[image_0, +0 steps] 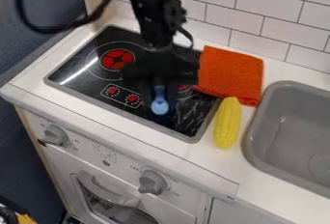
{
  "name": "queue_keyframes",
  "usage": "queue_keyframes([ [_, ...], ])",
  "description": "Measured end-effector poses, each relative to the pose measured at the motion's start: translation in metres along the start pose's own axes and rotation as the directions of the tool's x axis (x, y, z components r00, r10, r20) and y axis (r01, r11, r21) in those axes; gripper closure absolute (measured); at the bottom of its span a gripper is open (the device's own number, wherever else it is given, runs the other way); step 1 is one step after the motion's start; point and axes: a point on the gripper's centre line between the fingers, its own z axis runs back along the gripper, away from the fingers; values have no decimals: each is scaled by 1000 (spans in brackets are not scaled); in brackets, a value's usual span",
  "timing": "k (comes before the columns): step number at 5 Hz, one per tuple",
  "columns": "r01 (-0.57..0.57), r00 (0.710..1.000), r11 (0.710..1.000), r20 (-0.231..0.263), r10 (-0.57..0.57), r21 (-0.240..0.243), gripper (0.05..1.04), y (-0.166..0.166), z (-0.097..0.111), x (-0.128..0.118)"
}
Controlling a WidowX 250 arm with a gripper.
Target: Move the blue spoon to the top left burner
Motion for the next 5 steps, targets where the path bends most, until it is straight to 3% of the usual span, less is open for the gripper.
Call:
queue_keyframes([
  [1, -238, 969, 971, 76, 237, 6, 721, 6, 6, 13],
  [2, -446, 888, 894, 98, 449, -51, 721, 12, 14, 37],
  [3, -643, 756, 765, 122, 643, -43, 721, 15, 1, 54],
  [4, -738, 666, 674, 123, 736, -42, 721, 21, -3, 78],
  [5, -785, 612, 619, 125, 781, -25, 721, 28, -12, 95],
])
